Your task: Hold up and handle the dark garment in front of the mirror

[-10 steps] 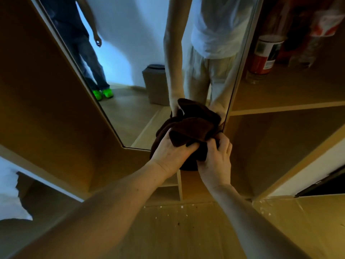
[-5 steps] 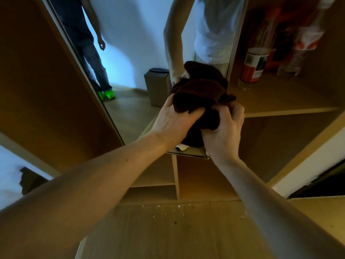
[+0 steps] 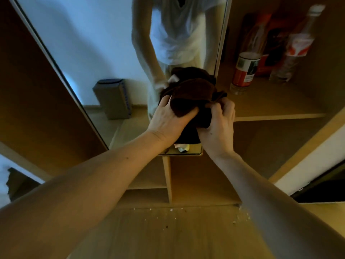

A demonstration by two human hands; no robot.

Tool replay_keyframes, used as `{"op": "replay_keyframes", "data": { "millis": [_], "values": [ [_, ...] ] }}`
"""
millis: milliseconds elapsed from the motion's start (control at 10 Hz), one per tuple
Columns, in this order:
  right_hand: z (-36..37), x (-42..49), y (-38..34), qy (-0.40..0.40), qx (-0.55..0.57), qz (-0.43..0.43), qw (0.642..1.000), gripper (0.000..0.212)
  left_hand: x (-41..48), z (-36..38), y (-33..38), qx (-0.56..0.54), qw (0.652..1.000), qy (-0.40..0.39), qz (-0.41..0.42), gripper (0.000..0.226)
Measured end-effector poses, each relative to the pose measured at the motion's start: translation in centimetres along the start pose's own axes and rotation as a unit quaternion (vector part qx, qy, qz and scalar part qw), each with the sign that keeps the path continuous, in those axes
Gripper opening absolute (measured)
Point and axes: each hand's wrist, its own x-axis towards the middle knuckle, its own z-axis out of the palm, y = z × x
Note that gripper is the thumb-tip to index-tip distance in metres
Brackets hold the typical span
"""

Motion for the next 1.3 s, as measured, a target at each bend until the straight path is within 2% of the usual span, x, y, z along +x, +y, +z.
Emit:
{"op": "replay_keyframes", "data": {
  "millis": [100, 200, 300, 400, 600, 800, 900, 1000, 1100, 1200, 1300],
  "values": [
    [0.3, 0.4, 0.4, 0.001, -0.006, 0.009, 1.000, 0.038, 0.1, -1.8, 1.1, 0.152, 0.982, 0.010, 0.114, 0.060],
    [0.8, -0.3, 0.9, -0.002, 0.003, 0.018, 1.000, 0.040, -0.6, -1.6, 0.9, 0.211, 0.964, 0.020, 0.162, 0.057],
    [1.7, -1.6, 1.6, -0.008, 0.022, 0.035, 0.999, 0.044, -1.2, -1.3, 0.7, 0.212, 0.957, -0.014, 0.196, 0.066],
    [3.1, -2.7, 2.1, 0.001, 0.040, 0.052, 0.998, 0.047, -1.7, -1.0, 0.1, 0.220, 0.949, -0.002, 0.226, 0.073],
    [7.4, -7.0, 3.2, -0.031, 0.062, 0.112, 0.991, 0.062, -5.0, 2.0, -3.0, 0.228, 0.942, -0.043, 0.241, 0.074],
    [11.5, -10.4, 4.2, -0.066, 0.049, 0.133, 0.988, 0.058, -8.3, 5.3, -7.5, 0.278, 0.936, -0.078, 0.203, 0.064],
    [12.6, -11.6, 4.6, -0.106, 0.031, 0.150, 0.983, 0.055, -9.5, 6.3, -7.9, 0.268, 0.935, -0.121, 0.198, 0.075],
    [12.8, -12.3, 4.7, -0.167, 0.005, 0.169, 0.971, 0.053, -10.5, 6.7, -7.7, 0.245, 0.944, -0.151, 0.159, 0.076],
    [12.4, -11.9, 4.9, -0.229, -0.008, 0.182, 0.956, 0.051, -11.2, 6.8, -6.7, 0.240, 0.948, -0.163, 0.128, 0.063],
    [11.3, -11.5, 4.8, -0.306, -0.017, 0.204, 0.930, 0.047, -11.8, 7.0, -6.4, 0.227, 0.938, -0.245, 0.092, 0.055],
    [9.8, -11.4, 4.4, -0.336, -0.026, 0.198, 0.920, 0.042, -12.2, 6.9, -5.5, 0.188, 0.947, -0.252, 0.065, 0.051]
  ]
}}
